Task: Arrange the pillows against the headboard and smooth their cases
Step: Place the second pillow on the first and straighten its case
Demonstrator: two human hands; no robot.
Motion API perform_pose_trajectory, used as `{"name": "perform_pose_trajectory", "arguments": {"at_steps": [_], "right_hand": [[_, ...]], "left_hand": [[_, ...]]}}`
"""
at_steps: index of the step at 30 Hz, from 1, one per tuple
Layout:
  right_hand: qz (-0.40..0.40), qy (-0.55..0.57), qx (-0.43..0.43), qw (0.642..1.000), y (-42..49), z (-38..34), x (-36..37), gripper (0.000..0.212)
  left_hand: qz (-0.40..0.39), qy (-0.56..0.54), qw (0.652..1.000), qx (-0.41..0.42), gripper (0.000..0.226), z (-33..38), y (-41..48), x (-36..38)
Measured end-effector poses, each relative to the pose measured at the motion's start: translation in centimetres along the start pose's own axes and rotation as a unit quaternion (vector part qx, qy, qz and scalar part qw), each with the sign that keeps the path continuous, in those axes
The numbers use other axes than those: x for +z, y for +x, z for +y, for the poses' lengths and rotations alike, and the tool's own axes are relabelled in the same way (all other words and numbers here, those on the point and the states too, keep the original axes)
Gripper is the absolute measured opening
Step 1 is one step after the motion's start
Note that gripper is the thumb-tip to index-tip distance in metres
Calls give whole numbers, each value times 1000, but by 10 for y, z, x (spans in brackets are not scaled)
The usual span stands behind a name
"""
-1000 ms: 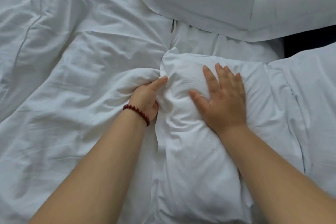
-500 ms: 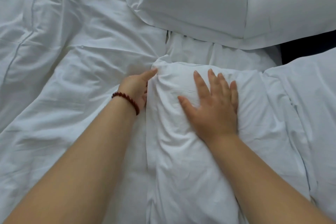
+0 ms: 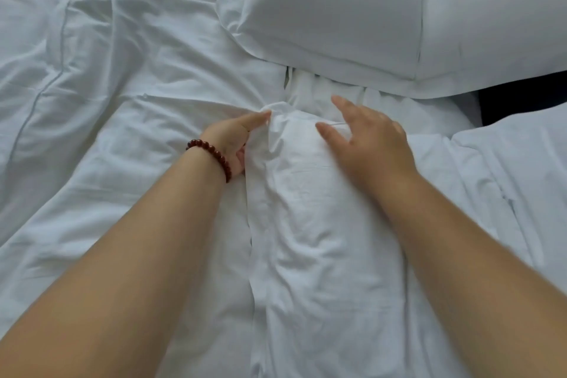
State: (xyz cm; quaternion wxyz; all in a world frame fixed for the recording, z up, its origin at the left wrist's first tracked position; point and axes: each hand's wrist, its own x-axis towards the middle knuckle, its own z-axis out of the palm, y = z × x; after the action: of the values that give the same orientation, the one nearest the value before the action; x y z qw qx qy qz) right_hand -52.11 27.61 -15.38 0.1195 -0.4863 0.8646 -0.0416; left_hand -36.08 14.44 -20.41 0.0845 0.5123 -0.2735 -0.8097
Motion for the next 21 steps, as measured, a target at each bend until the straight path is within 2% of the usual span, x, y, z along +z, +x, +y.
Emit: {"name": "perform_pose_trajectory", "arguments": {"at_steps": [3,5,7,8,10,13,16,18,19,21], "right_hand": [[-140,46,67,987,45,8,-9,60],[-232,48,103,966,62,12,-6,66],[-274,64,106,954,70,17,-3,63],[-261,88,95,957,73,21,-2,55],[-162,194,81,964,74,28,0,40],[-34,316,89,944,70,35,14,39],[8,310,96,946,73,36,26,34],[48,279,83,955,75,36,26,31],[74,258,67,961,75,37,26,30],[117,209,35,970,75,37,30,33]], "left_hand": [[9,-5,1000,22,24,4,6,4],[9,-57,998,38,25,6,7,2],[13,-75,994,78,29,8,9,-2],[16,-74,991,111,31,9,9,-3],[36,-68,981,176,33,11,8,-4],[67,-64,974,206,37,8,11,-3],[62,-43,980,182,34,2,14,-3],[59,45,987,146,24,0,13,-5],[66,79,986,130,18,-2,12,-6],[104,74,984,128,8,-6,15,-8]]}}
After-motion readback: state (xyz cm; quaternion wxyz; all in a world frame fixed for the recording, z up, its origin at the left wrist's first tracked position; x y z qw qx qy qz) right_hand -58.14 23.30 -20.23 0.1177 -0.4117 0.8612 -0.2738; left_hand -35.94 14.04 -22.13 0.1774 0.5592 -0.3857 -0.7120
